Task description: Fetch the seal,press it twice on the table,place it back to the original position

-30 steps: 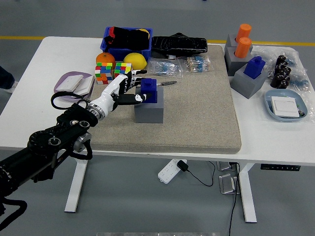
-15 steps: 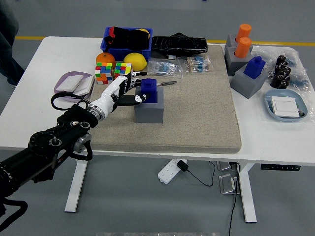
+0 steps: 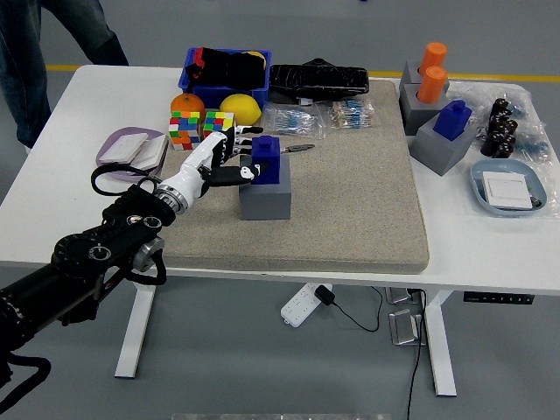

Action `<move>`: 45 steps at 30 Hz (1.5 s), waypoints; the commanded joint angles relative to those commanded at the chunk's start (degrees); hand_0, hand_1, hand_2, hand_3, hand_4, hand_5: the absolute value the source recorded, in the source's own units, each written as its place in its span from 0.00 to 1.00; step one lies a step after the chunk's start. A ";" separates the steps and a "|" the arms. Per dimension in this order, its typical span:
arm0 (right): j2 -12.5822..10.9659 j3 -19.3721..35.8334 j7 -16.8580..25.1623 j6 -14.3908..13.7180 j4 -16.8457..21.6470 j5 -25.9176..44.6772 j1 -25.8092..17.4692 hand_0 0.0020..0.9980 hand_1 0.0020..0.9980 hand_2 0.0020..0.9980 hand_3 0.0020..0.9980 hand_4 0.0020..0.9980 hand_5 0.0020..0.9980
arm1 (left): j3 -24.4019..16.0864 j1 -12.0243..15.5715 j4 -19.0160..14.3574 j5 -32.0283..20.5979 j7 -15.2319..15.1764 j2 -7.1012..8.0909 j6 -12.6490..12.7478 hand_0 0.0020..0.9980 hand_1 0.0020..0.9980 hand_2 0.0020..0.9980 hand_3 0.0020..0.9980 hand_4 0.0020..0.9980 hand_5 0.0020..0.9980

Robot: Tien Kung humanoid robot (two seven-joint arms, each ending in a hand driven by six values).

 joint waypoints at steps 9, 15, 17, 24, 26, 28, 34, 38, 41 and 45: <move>0.04 -0.07 0.09 -0.13 -0.03 0.01 -0.10 0.78 0.67 0.67 0.67 0.81 0.57 | -0.42 0.14 -0.04 -0.11 -0.89 -0.09 1.40 0.85 0.53 0.47 0.72 0.50 0.00; 0.06 -0.07 0.15 -0.17 -0.01 0.03 -0.11 0.78 0.67 0.67 0.67 0.81 0.57 | -1.30 0.41 -0.05 -0.27 -1.43 0.10 1.62 0.85 0.53 0.46 0.72 0.51 0.00; 0.09 -0.09 0.15 -0.15 0.03 0.09 -0.12 0.78 0.67 0.67 0.67 0.81 0.57 | -1.86 0.53 0.03 -0.19 -1.54 0.20 1.68 0.85 0.53 0.46 0.72 0.51 0.00; 0.10 -0.04 0.19 -0.19 -0.01 0.09 -0.33 0.78 0.67 0.67 0.67 0.81 0.57 | -5.64 1.10 0.54 0.34 -2.13 1.68 2.09 0.85 0.54 0.46 0.72 0.51 0.00; 0.09 -0.14 0.19 -0.19 -0.02 0.10 -0.40 0.78 0.67 0.67 0.67 0.81 0.57 | -6.85 1.44 0.73 0.75 -2.38 2.23 2.28 0.85 0.54 0.46 0.72 0.52 0.00; 0.12 -0.17 0.20 -0.18 0.00 0.10 -0.47 0.78 0.67 0.67 0.67 0.81 0.57 | -8.01 1.93 0.97 1.06 -2.67 2.80 2.58 0.85 0.54 0.46 0.72 0.52 0.00; 0.22 -0.46 0.24 -0.15 0.08 0.16 -0.62 0.78 0.67 0.67 0.67 0.81 0.57 | -9.96 3.86 2.54 2.04 -3.21 3.61 3.32 0.85 0.54 0.46 0.72 0.53 0.00; 0.23 -0.50 0.26 -0.18 0.07 0.13 -0.66 0.78 0.67 0.67 0.67 0.81 0.57 | -9.79 4.90 3.10 2.20 -3.38 3.61 3.58 0.85 0.54 0.46 0.71 0.52 0.00; 0.27 -0.33 0.30 -0.20 0.11 0.10 -0.67 0.78 0.67 0.67 0.67 0.81 0.57 | -9.37 5.60 3.38 2.27 -3.53 3.40 3.82 0.85 0.54 0.46 0.71 0.52 0.00; 0.41 -0.19 0.32 -0.18 0.16 0.06 -0.62 0.78 0.67 0.67 0.67 0.81 0.57 | -9.13 6.34 3.78 2.37 -3.61 3.09 3.99 0.85 0.54 0.46 0.70 0.52 0.00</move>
